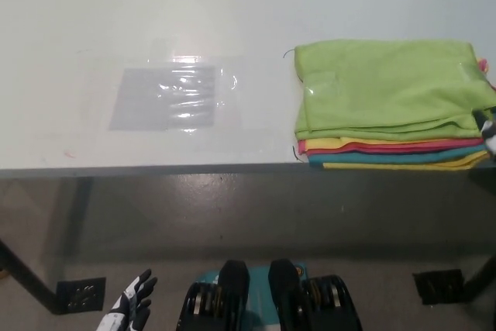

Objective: A stack of folded microfibre clothes with a single fold is kept infront of the robot. the robot uses its right hand to grab one end of the clothes and pulla it away from the other end to unfold

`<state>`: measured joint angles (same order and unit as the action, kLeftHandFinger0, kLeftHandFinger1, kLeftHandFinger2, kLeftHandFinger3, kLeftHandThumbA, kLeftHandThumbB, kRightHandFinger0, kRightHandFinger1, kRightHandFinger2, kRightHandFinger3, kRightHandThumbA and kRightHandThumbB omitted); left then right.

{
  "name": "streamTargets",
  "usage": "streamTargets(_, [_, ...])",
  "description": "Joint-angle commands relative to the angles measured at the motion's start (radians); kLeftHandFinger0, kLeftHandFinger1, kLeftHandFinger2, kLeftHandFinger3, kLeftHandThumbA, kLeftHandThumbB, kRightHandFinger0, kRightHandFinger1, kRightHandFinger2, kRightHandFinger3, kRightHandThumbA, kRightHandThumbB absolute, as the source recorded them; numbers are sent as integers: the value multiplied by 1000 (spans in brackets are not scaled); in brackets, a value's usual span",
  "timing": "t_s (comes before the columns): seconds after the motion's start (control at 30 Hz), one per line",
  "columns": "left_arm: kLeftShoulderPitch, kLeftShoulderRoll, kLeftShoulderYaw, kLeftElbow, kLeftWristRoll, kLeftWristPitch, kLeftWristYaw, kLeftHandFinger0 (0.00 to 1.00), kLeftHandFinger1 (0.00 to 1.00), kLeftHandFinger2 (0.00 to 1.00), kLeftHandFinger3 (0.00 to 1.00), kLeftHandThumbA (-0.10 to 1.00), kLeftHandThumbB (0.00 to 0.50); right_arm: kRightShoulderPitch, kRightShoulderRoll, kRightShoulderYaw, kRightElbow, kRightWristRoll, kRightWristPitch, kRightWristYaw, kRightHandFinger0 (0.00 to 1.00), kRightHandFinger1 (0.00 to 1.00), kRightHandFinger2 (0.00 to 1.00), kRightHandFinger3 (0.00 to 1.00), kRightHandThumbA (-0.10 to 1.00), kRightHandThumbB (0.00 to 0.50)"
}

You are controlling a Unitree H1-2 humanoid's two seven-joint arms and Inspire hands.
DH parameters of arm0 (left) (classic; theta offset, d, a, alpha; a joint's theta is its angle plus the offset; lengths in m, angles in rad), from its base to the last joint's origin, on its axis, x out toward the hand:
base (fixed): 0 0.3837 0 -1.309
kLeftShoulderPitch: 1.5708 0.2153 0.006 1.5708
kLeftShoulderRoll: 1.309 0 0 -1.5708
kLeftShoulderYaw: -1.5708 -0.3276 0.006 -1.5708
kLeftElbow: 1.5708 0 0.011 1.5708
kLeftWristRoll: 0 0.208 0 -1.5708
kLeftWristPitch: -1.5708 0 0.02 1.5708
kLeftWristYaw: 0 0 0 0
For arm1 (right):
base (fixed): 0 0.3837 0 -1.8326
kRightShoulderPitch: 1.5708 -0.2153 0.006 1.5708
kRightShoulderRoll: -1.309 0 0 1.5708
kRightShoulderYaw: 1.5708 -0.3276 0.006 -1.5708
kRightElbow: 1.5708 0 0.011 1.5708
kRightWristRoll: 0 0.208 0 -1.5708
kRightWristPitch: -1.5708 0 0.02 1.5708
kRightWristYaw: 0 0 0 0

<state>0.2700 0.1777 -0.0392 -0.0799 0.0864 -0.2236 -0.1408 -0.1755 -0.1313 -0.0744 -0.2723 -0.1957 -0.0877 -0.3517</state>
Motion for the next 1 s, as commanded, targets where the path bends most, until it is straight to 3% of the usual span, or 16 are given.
streamTargets(0.0, [-27,25,13,-6,-13,-27,-1,1000,1000,1000,1000,956,402,177,39,194,-311,-164,-200,121,1000,1000,1000,1000,1000,309])
streamTargets(0.07, [-23,29,14,-6,-14,-27,-4,1000,1000,1000,1000,963,400,261,32,250,-235,-121,-231,129,1000,1000,1000,1000,1000,352])
streamTargets(0.1, [-21,30,15,-12,-16,-20,-5,1000,1000,1000,1000,964,398,298,21,276,-186,-105,-252,136,1000,1000,1000,1000,1000,329])
streamTargets(0.27, [-26,34,16,-11,-22,-19,-5,1000,1000,1000,1000,955,400,379,33,309,27,-108,-320,94,1000,1000,1000,1000,1000,305])
streamTargets(0.33, [-39,36,13,-9,-22,-18,-6,1000,1000,1000,1000,952,397,390,38,307,117,-12,-337,114,1000,1000,1000,1000,1000,314])
streamTargets(0.43, [-55,36,12,-6,-23,-15,-7,1000,1000,1000,1000,954,398,383,41,288,226,-8,-376,105,1000,1000,1000,1000,1000,332])
streamTargets(0.57, [-82,31,11,8,-29,-15,-6,1000,1000,1000,1000,954,405,343,45,256,348,73,-368,135,1000,1000,1000,1000,1000,348])
streamTargets(0.67, [-83,29,12,11,-30,-18,-3,1000,1000,1000,1000,956,406,338,52,248,357,165,-327,191,1000,1000,1000,1000,1000,397])
streamTargets(0.97, [-104,21,22,10,-32,-3,12,1000,1000,1000,1000,963,431,324,60,225,355,151,-317,212,1000,1000,1000,1000,1000,325])
